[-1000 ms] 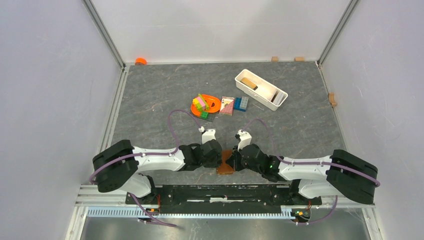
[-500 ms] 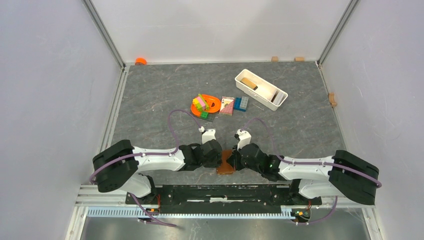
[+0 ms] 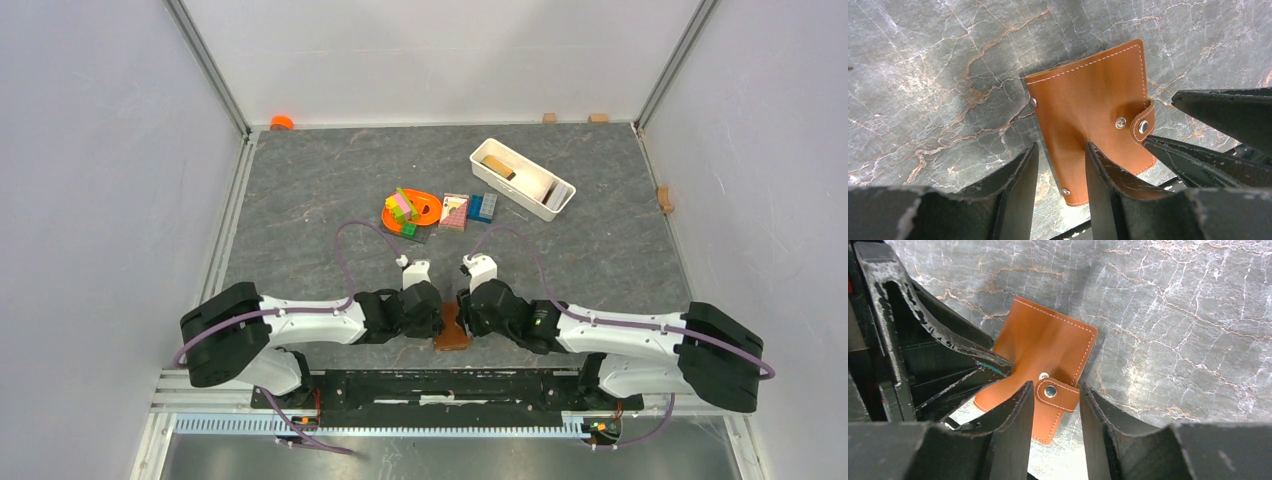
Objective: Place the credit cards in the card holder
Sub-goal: Close the card holder at the center of the board.
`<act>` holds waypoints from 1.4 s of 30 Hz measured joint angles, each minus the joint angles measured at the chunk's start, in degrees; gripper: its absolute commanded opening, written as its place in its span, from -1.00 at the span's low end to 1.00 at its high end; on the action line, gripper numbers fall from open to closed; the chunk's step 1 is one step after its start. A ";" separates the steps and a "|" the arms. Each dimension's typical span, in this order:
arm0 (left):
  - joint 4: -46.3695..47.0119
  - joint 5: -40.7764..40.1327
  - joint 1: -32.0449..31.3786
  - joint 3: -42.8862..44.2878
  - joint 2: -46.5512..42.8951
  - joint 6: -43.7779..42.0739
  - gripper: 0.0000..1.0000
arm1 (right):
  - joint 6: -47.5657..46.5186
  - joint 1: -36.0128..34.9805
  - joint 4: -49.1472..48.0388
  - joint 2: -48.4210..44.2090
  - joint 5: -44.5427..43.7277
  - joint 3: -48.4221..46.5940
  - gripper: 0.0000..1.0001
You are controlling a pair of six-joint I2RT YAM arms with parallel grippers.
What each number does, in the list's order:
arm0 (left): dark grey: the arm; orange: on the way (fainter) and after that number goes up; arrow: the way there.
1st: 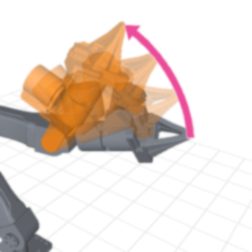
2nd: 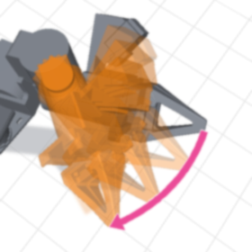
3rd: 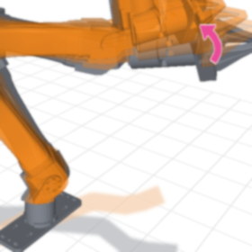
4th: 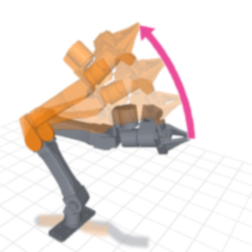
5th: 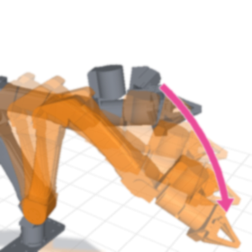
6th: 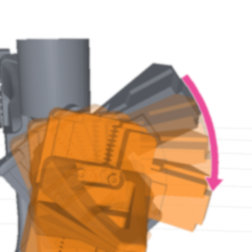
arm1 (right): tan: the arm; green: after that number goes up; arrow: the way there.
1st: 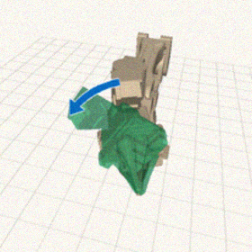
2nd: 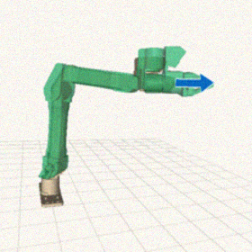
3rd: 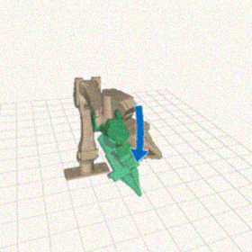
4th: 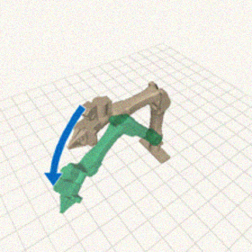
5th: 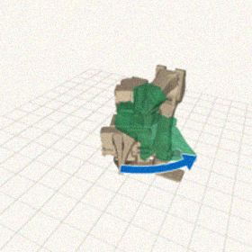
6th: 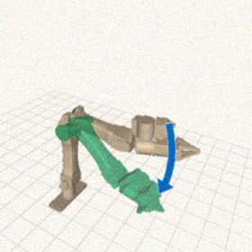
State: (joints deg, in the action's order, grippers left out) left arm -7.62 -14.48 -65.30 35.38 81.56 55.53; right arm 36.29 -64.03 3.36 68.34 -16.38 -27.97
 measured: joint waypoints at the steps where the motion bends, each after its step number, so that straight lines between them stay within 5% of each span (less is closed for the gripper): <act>1: 0.00 0.07 -0.09 -0.13 -0.15 0.00 -0.04 | -0.09 -0.33 1.03 0.35 -0.28 -0.63 -0.11; 23: 1.53 1.62 -0.02 -1.81 -1.53 0.00 -0.04 | 2.95 -5.97 14.71 14.19 -6.64 -12.50 -0.29; 30: 1.86 2.56 0.81 -2.97 -2.62 0.02 -0.05 | 4.22 -8.33 20.48 16.85 -12.26 -16.00 -0.54; 36: 2.12 3.04 1.16 -3.08 -2.69 0.02 -0.05 | 4.37 -9.16 22.40 18.40 -15.34 -17.03 -0.97; 42: 1.95 3.04 1.11 -3.13 -3.28 0.02 0.19 | 4.35 -9.33 22.38 18.29 -16.28 -17.00 -1.00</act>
State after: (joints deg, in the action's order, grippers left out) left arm -5.67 -11.44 -64.18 32.25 78.28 55.55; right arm 40.64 -73.36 25.74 86.63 -32.67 -44.97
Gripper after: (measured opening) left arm 0.521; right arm 0.005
